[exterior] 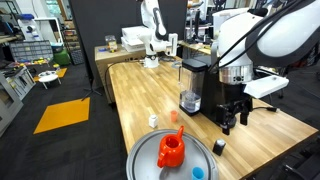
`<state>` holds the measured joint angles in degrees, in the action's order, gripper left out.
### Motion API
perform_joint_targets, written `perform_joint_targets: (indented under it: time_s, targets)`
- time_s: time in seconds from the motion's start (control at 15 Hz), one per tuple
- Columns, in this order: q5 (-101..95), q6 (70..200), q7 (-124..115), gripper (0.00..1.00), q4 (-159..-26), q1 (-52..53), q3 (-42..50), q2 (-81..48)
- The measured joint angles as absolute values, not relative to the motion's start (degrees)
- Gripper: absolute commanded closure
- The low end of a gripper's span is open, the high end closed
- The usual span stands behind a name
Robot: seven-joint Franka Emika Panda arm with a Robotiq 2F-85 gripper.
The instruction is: Put the black pepper shaker in the orange teapot
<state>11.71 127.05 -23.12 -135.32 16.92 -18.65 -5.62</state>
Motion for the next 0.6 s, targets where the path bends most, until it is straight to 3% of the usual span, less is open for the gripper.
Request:
perform_joint_targets:
  time_s: [0.6]
  targets:
    - [12.2, 130.2, -23.2, 0.0, -135.3, 17.1, -18.6, -5.5]
